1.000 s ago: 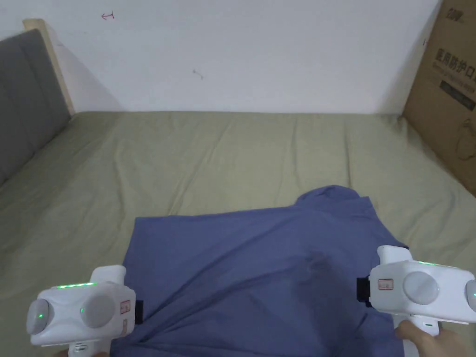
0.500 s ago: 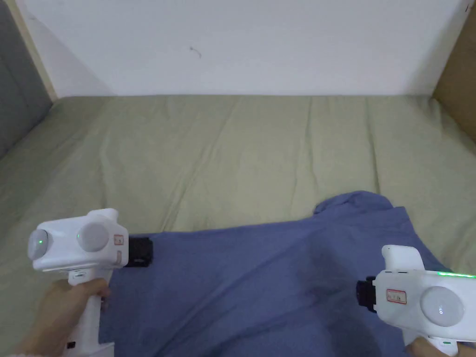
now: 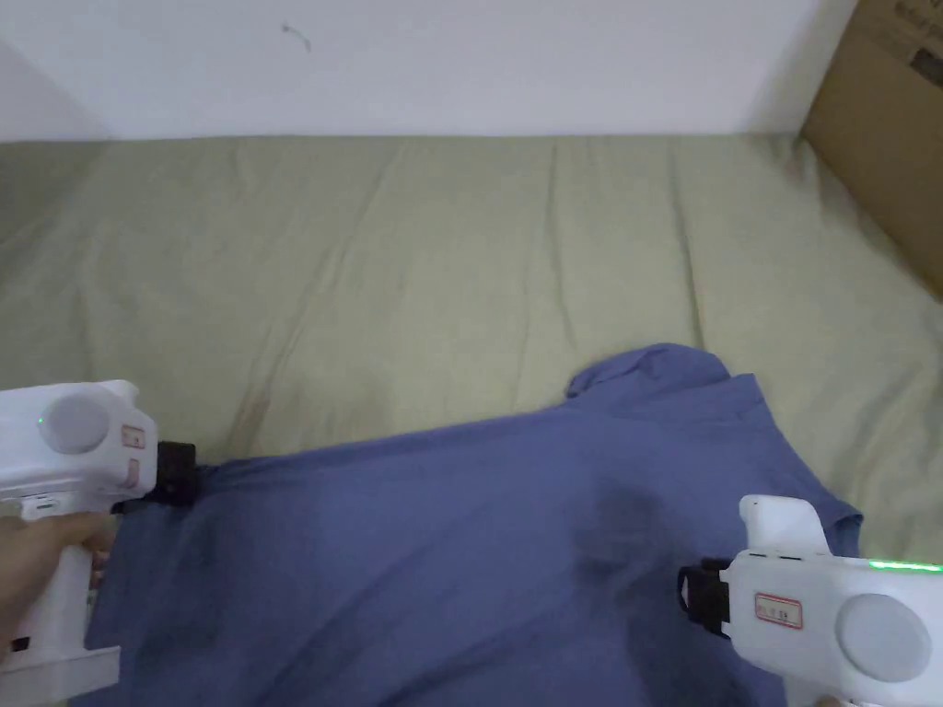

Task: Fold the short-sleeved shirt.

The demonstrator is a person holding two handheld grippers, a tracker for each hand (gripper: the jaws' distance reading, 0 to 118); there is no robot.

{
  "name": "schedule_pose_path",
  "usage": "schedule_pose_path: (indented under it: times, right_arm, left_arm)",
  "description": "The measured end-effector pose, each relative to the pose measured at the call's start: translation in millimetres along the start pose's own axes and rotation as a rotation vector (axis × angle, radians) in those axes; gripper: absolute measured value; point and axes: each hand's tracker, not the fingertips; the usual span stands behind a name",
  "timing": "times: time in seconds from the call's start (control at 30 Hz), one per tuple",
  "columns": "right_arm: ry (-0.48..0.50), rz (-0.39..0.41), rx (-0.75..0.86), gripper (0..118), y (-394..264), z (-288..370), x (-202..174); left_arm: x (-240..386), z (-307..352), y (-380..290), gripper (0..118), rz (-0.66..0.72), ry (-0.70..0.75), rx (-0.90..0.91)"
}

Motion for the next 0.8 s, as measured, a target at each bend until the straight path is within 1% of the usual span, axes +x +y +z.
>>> schedule_pose_path:
  times: [0.03,0.07,0.1,0.2,0.23,0.27,0.3,0.33,0.37,0.4,0.43,0.5,0.57,0.63,0.67,0.73,0.77,0.8]
  right_arm:
    - [-0.002,0.000,-0.003,0,0,0,0]
    - [0.002,-0.004,-0.003,0,1,1,2]
    - [0.013,-0.009,-0.003,0,2,1,5]
    - [0.048,-0.039,0.018,0,16,4,16]
    - [0.078,-0.068,0.047,0,24,7,21]
    - [0.097,-0.058,0.065,0,35,9,27]
    - [0.093,-0.038,0.077,7,46,9,31]
    - [0.052,-0.001,0.106,33,61,8,36]
    - [0.002,0.057,0.103,67,76,3,38]
    - [-0.050,0.099,0.084,96,93,-3,42]
    - [-0.053,0.130,0.068,95,110,-11,48]
    - [-0.040,0.109,0.083,95,140,-21,61]
    - [-0.039,0.106,0.088,95,170,-37,71]
    - [-0.082,0.086,0.038,95,190,-57,78]
    - [-0.100,0.073,0.039,95,195,-64,78]
    - [-0.081,0.078,0.017,95,200,-79,79]
    - [-0.064,0.064,-0.004,95,200,-86,80]
    - [-0.025,0.068,-0.040,95,196,-93,79]
  left_arm:
    - [2,6,0,31,-0.007,-0.004,0.013]
    - [2,9,3,3,0.002,-0.008,0.026]
    - [3,9,4,2,0.012,-0.020,0.017]
    - [8,10,2,2,-0.027,0.002,0.016]
    - [9,12,1,2,-0.038,0.007,0.024]
    - [10,16,0,2,-0.040,0.007,0.027]
    - [9,19,0,2,-0.042,0.003,0.032]
    - [8,20,2,2,-0.045,0.001,0.033]
    - [8,23,3,2,-0.050,0.002,0.034]
    - [8,27,4,2,-0.057,-0.001,0.042]
    - [8,30,4,2,-0.062,-0.006,0.049]
    - [9,36,5,2,-0.065,-0.011,0.059]
    - [10,39,6,2,-0.087,-0.009,0.069]
    - [9,38,8,2,-0.094,-0.008,0.067]
    - [9,37,9,2,-0.091,-0.009,0.065]
    - [8,34,10,2,-0.082,-0.013,0.063]
    - [7,32,10,2,-0.080,-0.014,0.061]
    - [7,31,9,2,-0.078,-0.015,0.059]
